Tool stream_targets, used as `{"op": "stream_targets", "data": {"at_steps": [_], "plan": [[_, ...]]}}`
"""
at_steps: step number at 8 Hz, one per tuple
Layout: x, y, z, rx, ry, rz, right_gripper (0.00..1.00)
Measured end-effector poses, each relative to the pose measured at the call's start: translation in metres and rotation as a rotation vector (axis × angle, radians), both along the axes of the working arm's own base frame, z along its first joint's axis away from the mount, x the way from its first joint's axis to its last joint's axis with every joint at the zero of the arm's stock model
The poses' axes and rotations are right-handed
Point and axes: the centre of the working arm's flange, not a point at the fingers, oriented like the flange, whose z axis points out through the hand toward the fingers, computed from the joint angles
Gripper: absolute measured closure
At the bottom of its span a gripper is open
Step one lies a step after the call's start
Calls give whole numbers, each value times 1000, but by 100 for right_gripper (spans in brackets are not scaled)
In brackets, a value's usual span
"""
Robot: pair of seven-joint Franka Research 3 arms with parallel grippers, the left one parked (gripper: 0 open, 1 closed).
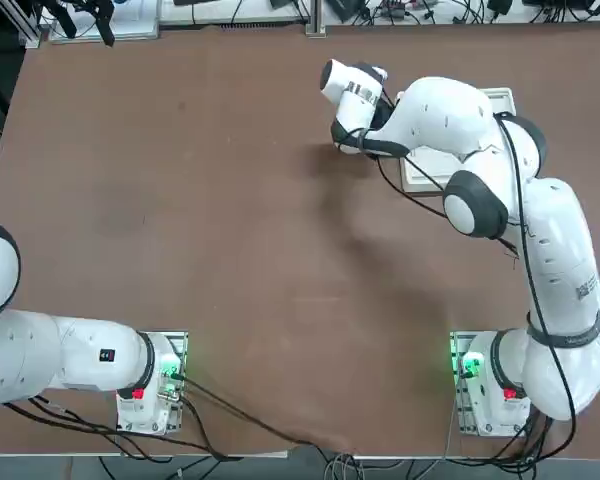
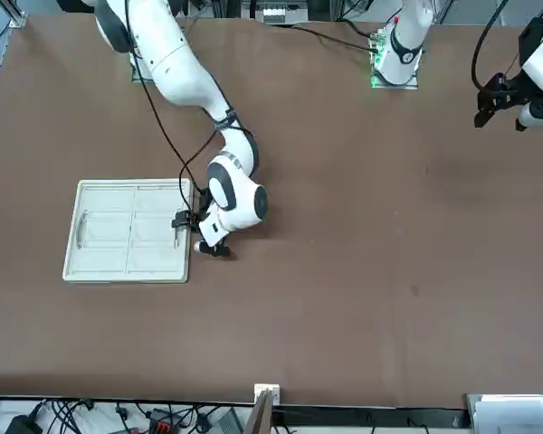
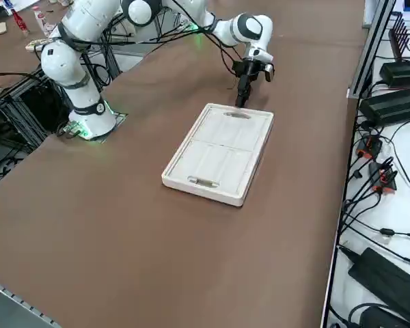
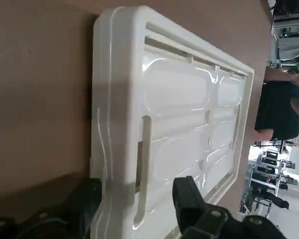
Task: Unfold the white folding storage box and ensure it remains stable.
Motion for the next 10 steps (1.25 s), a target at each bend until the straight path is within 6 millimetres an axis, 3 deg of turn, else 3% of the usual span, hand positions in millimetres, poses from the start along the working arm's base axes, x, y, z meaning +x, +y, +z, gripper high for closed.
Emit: {"op": "stream_targets", "data": {"at_steps": [7, 9, 10], "plan": [[1, -4, -6, -3, 15, 1, 23], [1, -1, -6, 5, 15, 6, 33], [-1, 1, -7, 8, 16, 11, 44]]}}
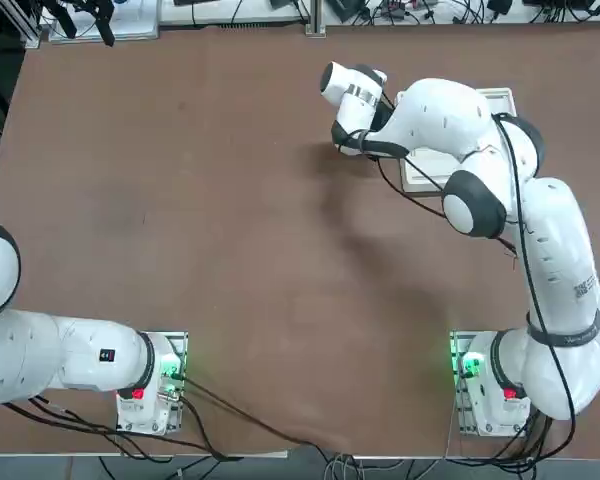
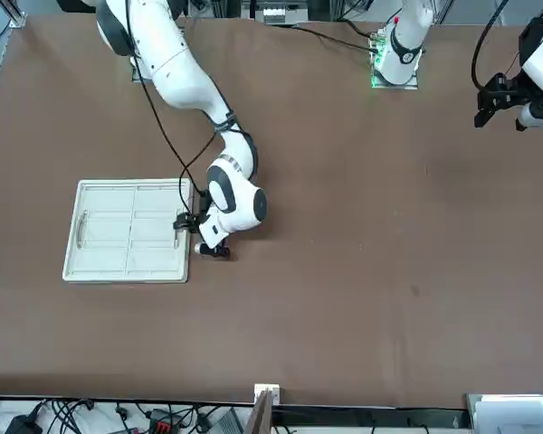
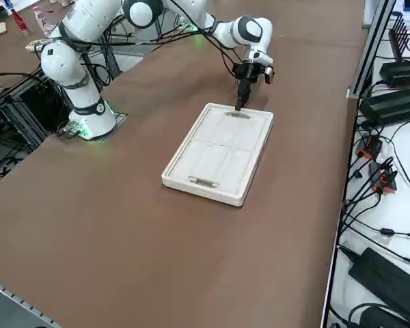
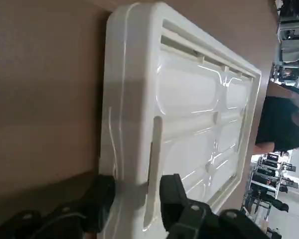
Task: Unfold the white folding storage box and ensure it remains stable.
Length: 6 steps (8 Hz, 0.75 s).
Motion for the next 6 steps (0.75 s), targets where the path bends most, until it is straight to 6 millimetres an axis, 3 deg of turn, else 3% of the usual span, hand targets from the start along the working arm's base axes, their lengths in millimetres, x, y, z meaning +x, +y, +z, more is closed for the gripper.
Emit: {"op": "stream_targets", "data": {"at_steps": [1, 2, 6], "plan": [[0, 1, 0, 6, 0, 1, 51], [-1, 4, 0, 10, -1, 4, 64], [1, 4, 2, 10, -11, -6, 69]]}}
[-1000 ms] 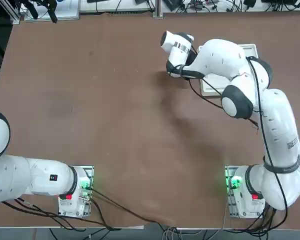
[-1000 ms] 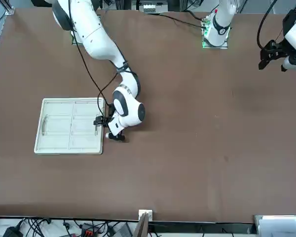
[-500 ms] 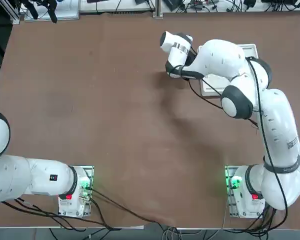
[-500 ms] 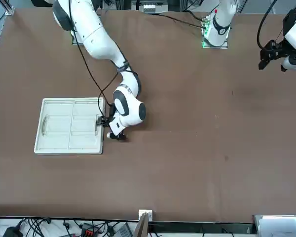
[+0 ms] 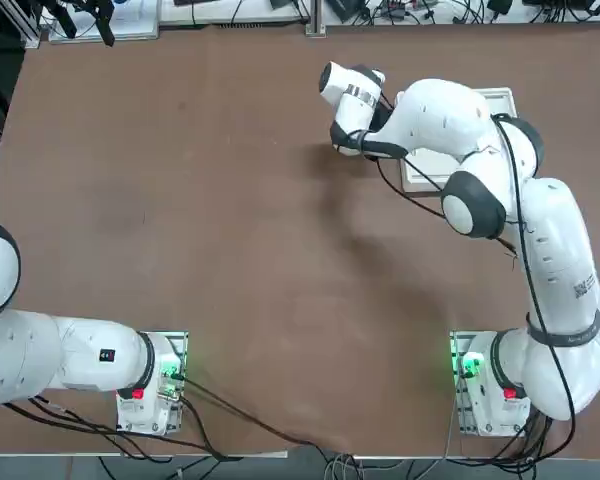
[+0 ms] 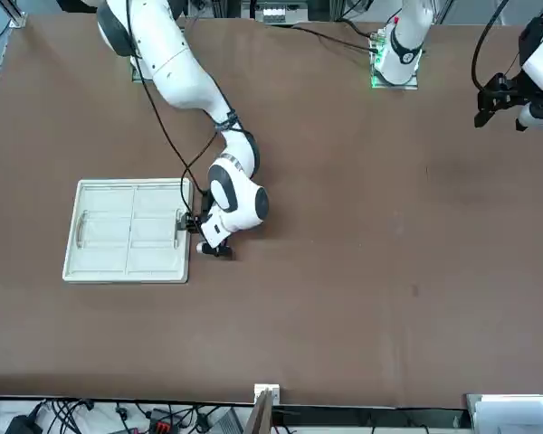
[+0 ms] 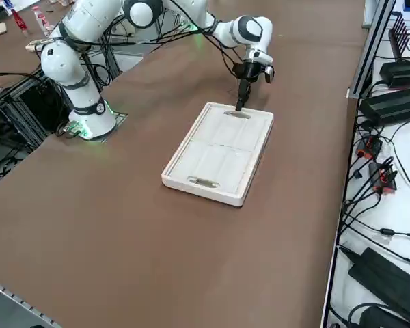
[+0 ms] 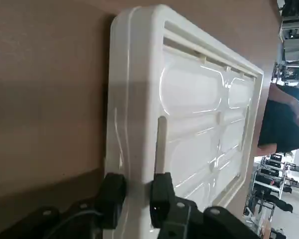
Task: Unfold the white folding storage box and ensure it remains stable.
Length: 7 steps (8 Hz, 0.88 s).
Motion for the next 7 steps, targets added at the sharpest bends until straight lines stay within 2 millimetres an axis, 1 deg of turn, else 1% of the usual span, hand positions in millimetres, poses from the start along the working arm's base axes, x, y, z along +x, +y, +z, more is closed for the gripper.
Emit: {"op": "stream_targets", "data": {"at_steps": [3, 7], "plan": [[5, 1, 26, -32, -8, -40, 69], [5, 4, 39, -52, -15, -54, 69]]}}
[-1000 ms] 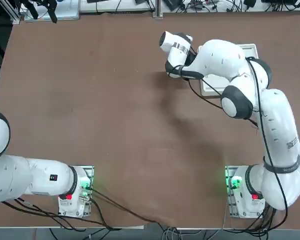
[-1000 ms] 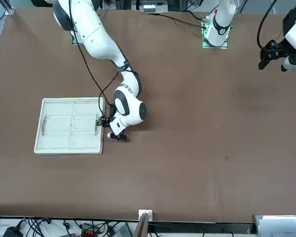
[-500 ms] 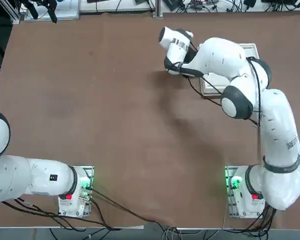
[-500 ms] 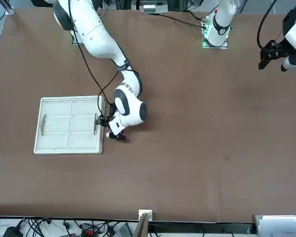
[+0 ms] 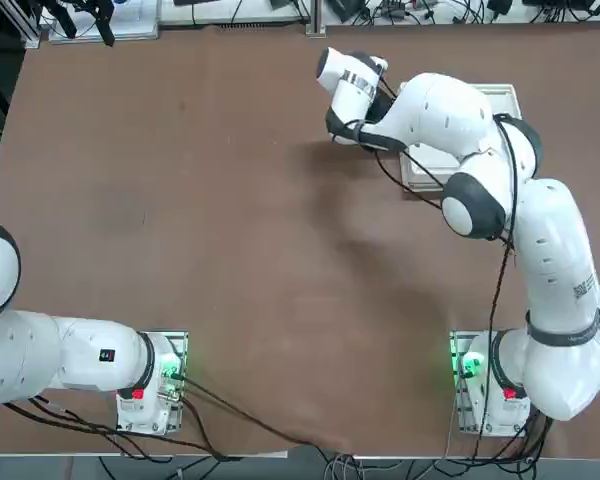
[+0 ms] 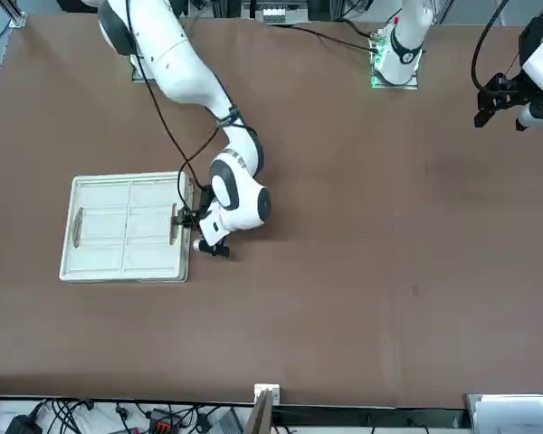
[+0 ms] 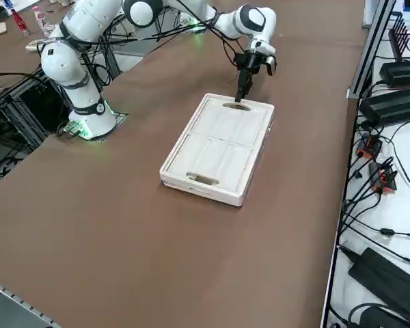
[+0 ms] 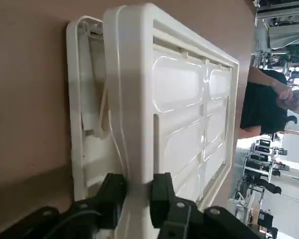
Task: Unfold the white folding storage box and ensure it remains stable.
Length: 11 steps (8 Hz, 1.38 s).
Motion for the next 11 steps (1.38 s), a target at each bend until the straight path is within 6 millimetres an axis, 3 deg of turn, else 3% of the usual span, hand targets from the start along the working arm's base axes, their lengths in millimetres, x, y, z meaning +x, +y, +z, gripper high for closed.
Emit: {"op": "stream_targets", "data": {"at_steps": [7, 11], "plan": [[-10, 18, 26, -155, -105, 47, 69], [-12, 23, 25, -215, -134, 87, 69]]}}
